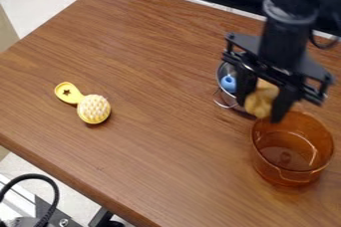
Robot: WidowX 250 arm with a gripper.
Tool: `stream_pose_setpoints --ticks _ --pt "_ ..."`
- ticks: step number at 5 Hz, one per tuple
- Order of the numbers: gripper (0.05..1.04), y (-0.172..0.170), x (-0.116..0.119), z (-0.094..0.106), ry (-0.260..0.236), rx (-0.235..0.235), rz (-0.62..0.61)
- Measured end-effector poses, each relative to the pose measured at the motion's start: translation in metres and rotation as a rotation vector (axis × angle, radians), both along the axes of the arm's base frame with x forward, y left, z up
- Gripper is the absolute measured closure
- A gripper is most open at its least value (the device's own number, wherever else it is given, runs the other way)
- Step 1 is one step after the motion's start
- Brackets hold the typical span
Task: Pick up the chicken wings and put it in the orange pot
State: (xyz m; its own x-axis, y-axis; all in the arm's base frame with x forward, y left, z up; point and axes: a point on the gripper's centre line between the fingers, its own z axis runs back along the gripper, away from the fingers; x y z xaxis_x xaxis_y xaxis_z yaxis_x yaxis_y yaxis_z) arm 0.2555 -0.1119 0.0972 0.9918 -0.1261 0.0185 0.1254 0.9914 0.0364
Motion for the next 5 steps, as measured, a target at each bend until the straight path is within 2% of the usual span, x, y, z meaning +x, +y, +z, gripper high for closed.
stream_pose_setpoints --ticks 2,4,5 --pt "0.566 -0.025 -0.004 -0.027 0.065 0.019 -0.034" --pt "0.566 -0.037 -0.006 -0.033 0.093 -0.003 -0.051" --pt "0.497 -0.037 -0.009 -0.033 0.103 0.007 -0.043"
